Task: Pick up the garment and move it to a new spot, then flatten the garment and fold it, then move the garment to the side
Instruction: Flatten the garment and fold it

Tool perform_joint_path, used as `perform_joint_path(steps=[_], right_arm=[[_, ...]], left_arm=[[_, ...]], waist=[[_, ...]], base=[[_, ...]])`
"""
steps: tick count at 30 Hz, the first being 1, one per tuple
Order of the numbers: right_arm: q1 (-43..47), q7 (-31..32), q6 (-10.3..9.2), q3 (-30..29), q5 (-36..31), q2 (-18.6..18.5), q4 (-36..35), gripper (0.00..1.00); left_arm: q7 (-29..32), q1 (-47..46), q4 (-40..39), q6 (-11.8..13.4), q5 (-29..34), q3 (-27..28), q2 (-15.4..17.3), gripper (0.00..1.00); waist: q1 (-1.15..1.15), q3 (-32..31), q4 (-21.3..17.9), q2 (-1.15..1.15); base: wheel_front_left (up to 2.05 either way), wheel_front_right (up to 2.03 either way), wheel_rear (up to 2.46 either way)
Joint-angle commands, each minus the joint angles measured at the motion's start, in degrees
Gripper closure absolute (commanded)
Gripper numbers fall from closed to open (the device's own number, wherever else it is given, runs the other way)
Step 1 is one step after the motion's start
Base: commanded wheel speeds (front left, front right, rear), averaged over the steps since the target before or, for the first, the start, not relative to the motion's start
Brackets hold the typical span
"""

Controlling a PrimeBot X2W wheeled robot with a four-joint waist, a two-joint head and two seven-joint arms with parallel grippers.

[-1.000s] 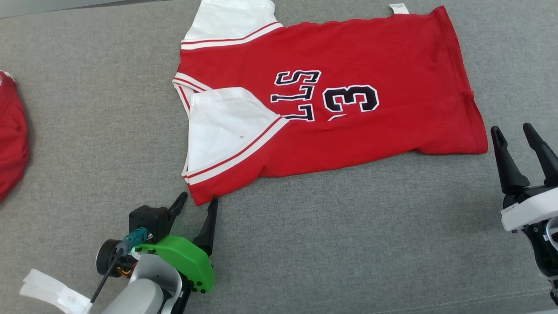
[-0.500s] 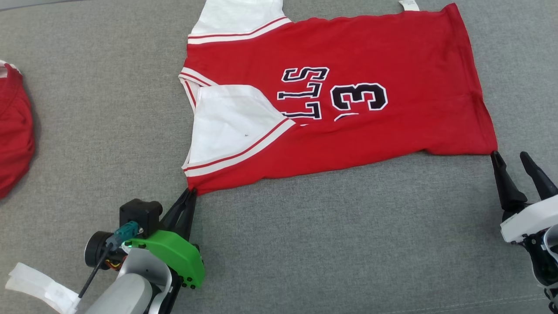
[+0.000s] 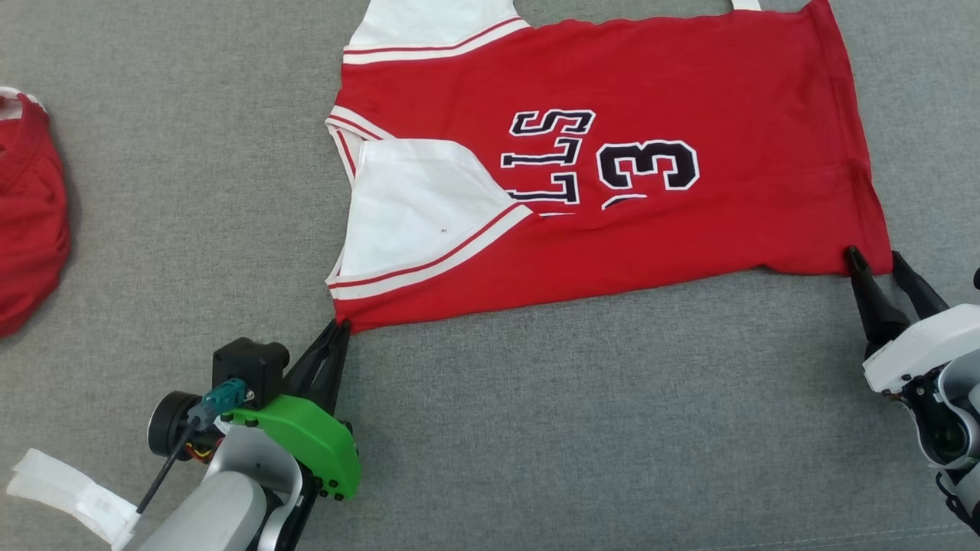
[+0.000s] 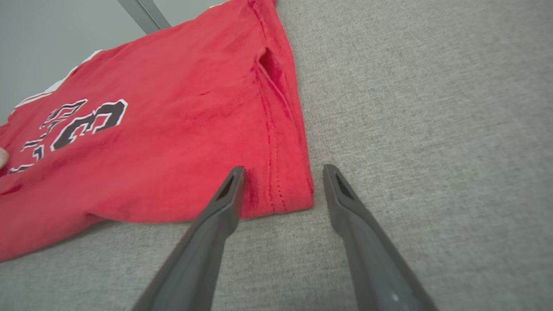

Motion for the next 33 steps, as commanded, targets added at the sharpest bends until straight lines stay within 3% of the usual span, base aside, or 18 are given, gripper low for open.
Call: perform_joint_path(steps=[1, 11, 20, 28, 33], right_arm=[[-0.6, -0.2, -0.08, 1.0, 0.7, -0.3, 0.4, 1.0], [0.9, -1.4, -0.08, 6.0, 4.3, -5.1, -2.1, 1.0], [6.2, -2.0, -0.09, 8.5, 8.8, -10.8, -7.6, 1.0], [13.3, -2.2, -0.1, 6.8, 9.5, -15.7, -12.1, 1.0], [18.0, -2.3, -0.1, 5.1, 9.8, -16.8, -14.6, 1.0]], left_arm=[[0.0, -0.7, -0.2, 0.1, 0.4, 0.1, 0.6, 1.0], [1.7, 2.5, -4.8, 1.3, -0.2, -0.3, 2.7, 1.0], [3.5, 9.4, -12.1, 3.0, -1.6, -0.2, 7.4, 1.0], [5.1, 14.7, -18.7, 4.7, -1.5, -1.6, 10.4, 1.0], [6.7, 17.4, -21.3, 5.6, -2.0, -2.9, 11.1, 1.0]], waist=[[0.0, -0.2, 0.2, 0.0], [0.0, -1.9, -0.1, 0.0], [0.0, -3.8, 0.1, 0.0], [0.0, -4.3, 0.5, 0.0], [0.0, -4.4, 0.7, 0.0]], base=[[0.0, 0.0, 0.0], [0.0, 0.0, 0.0], [0.0, 0.0, 0.0], [0.0, 0.0, 0.0], [0.0, 0.0, 0.0]])
